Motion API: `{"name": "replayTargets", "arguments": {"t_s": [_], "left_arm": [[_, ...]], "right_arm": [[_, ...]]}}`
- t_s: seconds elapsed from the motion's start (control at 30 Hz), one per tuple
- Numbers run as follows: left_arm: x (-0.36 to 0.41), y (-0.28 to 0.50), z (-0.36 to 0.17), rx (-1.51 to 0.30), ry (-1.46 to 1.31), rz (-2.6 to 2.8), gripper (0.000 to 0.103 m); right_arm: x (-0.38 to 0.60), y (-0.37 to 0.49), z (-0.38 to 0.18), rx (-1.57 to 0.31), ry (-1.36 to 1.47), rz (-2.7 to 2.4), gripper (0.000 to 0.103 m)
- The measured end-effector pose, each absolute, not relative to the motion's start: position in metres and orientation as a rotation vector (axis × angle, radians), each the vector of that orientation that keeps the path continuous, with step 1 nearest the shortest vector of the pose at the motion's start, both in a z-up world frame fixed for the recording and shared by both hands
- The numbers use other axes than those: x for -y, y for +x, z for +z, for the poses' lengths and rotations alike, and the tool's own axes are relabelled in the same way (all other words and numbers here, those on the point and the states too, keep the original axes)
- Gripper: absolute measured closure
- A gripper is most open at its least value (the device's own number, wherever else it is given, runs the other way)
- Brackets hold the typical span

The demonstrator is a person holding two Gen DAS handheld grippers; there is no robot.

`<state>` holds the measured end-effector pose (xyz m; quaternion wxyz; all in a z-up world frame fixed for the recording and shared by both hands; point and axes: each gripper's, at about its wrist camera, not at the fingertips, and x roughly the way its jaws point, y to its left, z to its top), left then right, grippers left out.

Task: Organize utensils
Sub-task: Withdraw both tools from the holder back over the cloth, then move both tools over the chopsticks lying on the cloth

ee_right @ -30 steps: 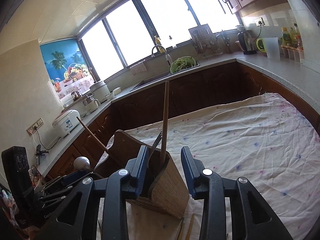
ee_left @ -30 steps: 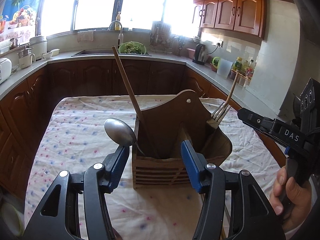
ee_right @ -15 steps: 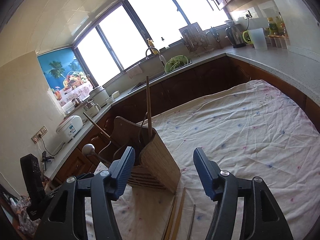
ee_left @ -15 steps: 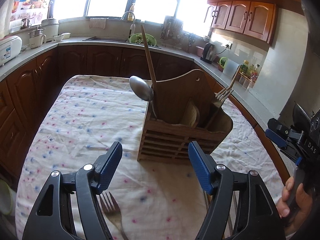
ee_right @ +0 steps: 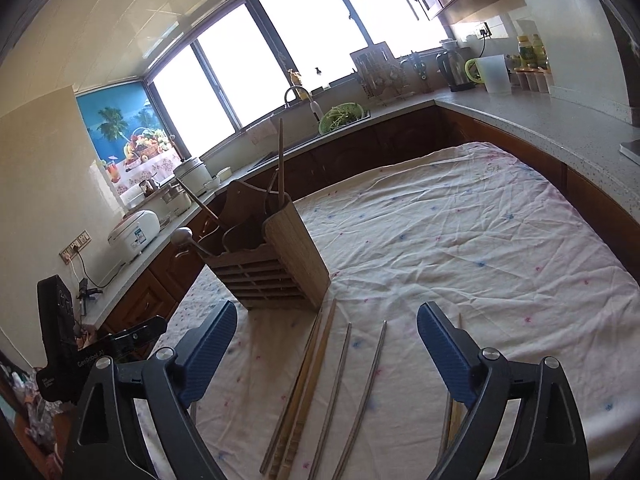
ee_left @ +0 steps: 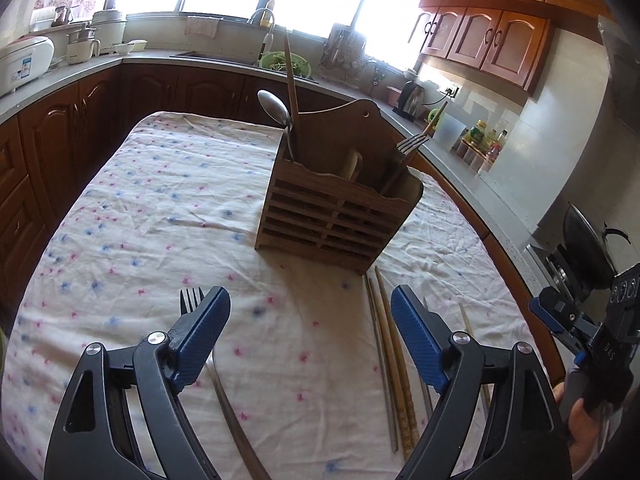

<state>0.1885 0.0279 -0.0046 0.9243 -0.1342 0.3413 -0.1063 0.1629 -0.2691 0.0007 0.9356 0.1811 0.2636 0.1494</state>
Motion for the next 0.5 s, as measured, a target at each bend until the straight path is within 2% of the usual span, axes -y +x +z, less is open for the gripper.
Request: {"name": "replayTargets", "arguments": {"t_s": [0.5], "left_arm": [[0.01,0.157,-0.025,-0.767,-0.226,-0.269,0.017]], "right_arm": [[0.292,0.102,-0.029,-0.579,0.318,0.228,0.007]]}}
